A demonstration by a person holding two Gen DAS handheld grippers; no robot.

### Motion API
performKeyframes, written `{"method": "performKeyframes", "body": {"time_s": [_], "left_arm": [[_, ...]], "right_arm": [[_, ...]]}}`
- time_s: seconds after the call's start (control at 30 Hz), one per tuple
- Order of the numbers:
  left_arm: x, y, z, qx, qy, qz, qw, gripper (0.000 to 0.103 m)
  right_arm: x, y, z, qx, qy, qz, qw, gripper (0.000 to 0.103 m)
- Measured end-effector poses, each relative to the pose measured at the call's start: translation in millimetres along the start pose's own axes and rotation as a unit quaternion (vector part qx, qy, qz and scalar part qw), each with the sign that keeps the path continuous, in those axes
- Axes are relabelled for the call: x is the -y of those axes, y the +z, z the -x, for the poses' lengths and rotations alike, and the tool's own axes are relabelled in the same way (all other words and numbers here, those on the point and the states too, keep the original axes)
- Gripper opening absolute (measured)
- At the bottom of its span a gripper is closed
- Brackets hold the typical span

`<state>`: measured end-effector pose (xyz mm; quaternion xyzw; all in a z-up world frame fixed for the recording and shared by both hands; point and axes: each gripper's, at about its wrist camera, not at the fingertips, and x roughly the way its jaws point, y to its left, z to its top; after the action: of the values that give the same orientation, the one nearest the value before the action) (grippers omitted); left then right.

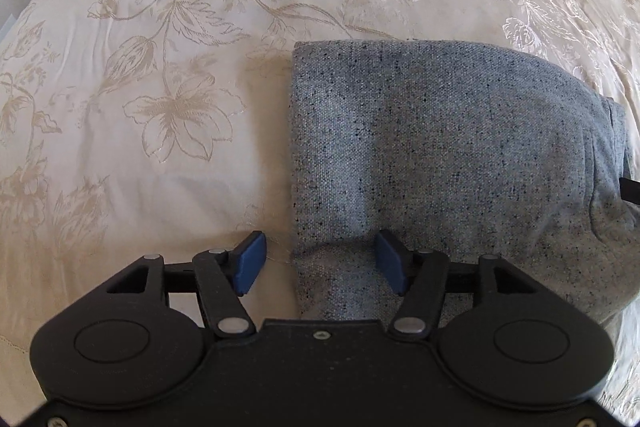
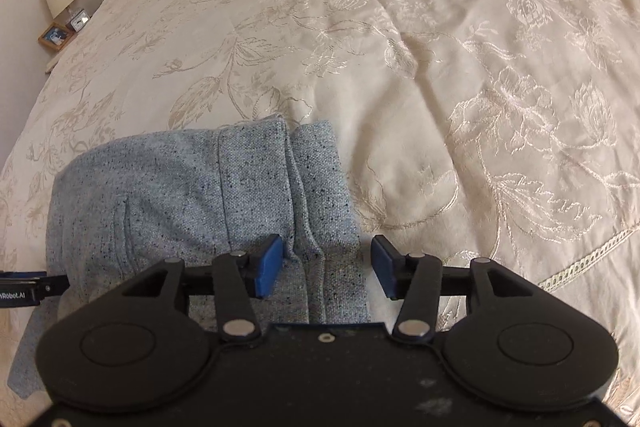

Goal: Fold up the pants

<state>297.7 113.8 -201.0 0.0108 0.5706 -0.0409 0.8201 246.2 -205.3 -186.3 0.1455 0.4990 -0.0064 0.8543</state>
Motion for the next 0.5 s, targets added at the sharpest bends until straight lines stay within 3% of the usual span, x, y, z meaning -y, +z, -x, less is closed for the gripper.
{"method": "performKeyframes", "body": {"time_s": [0.5], "left_arm": [[-0.8, 1.4, -7.4, -0.004, -0.005, 0.024, 0.9997, 0.066]], "right_arm": [[12.8, 7.0, -5.8, -0.023, 0.023, -0.028, 0.999, 0.055]]}}
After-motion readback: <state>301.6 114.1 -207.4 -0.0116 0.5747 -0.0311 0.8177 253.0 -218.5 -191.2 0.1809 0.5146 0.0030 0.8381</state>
